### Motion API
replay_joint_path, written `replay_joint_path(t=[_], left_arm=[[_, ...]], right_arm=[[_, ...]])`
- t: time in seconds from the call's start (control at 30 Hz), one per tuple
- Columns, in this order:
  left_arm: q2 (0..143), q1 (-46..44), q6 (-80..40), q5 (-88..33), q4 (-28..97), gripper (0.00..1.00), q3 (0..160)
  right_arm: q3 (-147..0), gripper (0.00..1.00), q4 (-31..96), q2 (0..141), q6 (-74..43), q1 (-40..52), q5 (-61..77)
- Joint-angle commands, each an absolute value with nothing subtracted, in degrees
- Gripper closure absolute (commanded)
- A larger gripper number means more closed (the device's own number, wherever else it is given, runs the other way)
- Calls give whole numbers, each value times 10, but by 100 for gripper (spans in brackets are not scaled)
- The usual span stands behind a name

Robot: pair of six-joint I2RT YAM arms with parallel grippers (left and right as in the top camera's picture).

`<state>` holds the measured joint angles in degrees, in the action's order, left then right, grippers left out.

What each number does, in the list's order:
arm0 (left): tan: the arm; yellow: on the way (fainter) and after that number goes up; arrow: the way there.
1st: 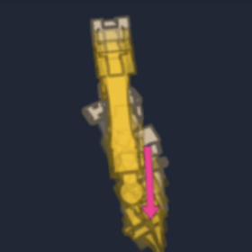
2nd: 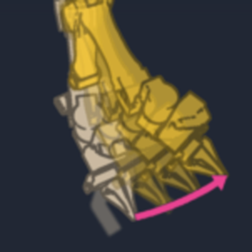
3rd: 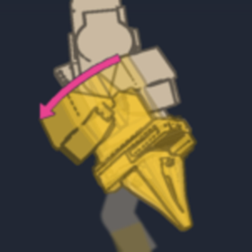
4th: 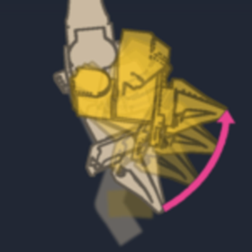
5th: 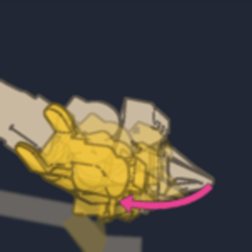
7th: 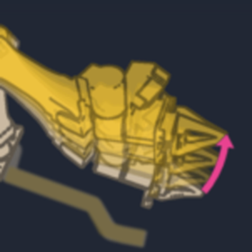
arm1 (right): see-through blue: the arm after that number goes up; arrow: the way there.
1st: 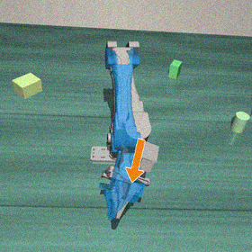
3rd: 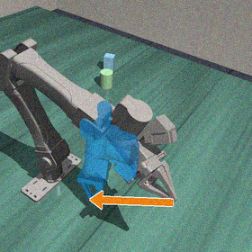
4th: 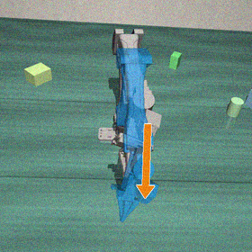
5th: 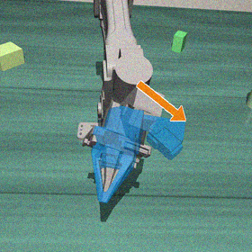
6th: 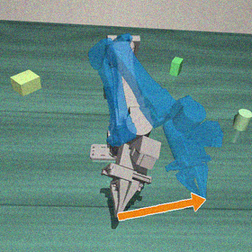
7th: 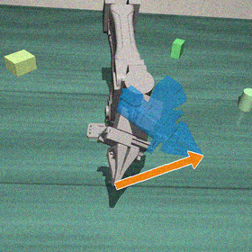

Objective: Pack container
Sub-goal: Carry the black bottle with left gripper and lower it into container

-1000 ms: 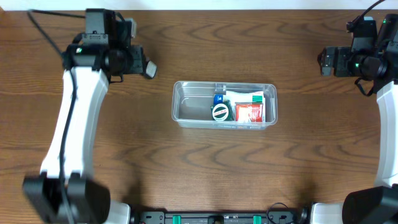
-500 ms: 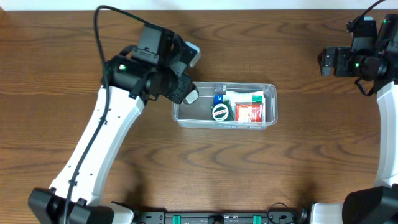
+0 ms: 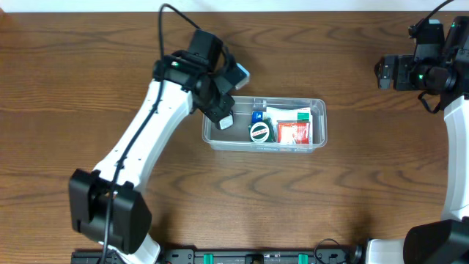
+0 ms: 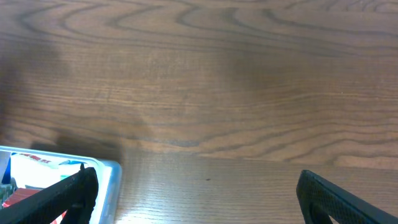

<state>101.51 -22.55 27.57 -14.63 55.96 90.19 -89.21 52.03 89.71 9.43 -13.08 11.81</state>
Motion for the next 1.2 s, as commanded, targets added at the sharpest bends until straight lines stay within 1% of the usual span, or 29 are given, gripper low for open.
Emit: replay_joint_path(t=[0.0, 0.23, 0.37, 0.87, 0.9, 0.93, 1.0, 1.03, 1.13, 1.17], left_arm=[[1025, -244, 331, -148, 554, 85, 898], [1058, -262, 358, -148, 550, 87, 898], [1081, -262, 358, -147, 550, 90, 898], [1112, -261, 360, -147, 539, 90, 897], [1112, -261, 360, -147, 539, 89, 897], [1112, -261, 360, -147, 539, 78, 897], [1112, -261, 359, -148, 542, 66, 897], [1112, -261, 357, -148, 544, 63, 897], [1112, -261, 357, -148, 550, 60, 897], [1112, -261, 357, -148, 552, 57, 897]], right_arm=[[-898, 1, 521, 892, 88, -131, 120], [-898, 1, 521, 892, 88, -131, 120], [-898, 1, 521, 892, 88, -131, 120], [-898, 1, 521, 892, 88, -131, 120], [-898, 1, 521, 892, 88, -131, 120], [-898, 1, 521, 892, 88, -131, 120], [-898, 1, 521, 892, 88, -131, 120], [-898, 1, 521, 892, 88, -131, 120], [-898, 1, 521, 892, 88, -131, 120], [-898, 1, 521, 892, 88, -131, 120]])
